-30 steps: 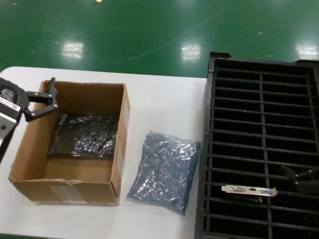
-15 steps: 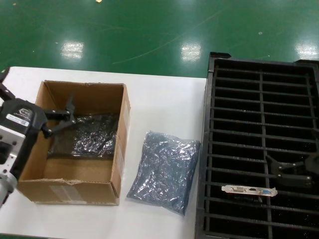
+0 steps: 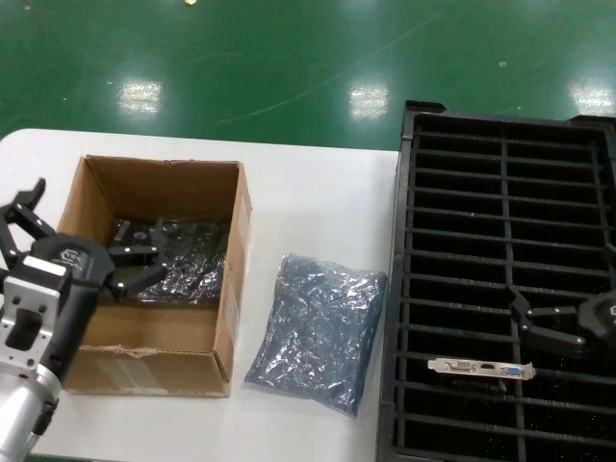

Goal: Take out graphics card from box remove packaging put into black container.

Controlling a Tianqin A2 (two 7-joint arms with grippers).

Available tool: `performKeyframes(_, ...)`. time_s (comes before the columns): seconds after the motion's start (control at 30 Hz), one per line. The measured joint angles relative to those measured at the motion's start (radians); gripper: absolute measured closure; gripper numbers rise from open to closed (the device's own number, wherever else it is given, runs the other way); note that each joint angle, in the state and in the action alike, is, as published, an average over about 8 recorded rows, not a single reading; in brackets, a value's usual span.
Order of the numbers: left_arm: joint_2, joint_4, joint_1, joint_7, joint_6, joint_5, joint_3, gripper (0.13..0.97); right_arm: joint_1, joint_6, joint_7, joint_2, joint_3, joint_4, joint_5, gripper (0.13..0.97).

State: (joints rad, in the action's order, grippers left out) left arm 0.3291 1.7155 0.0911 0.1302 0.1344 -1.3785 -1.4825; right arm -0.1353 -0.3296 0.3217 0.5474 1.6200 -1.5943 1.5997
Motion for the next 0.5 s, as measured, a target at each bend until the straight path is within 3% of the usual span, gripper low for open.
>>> performKeyframes(0.5,-0.015,-0.061,-0.048,-0.069,-0.071,-0.222,-0.062,0.132,0.071,0.174,-0.170,-0.131,-0.011,-0.003,0.106,0.129)
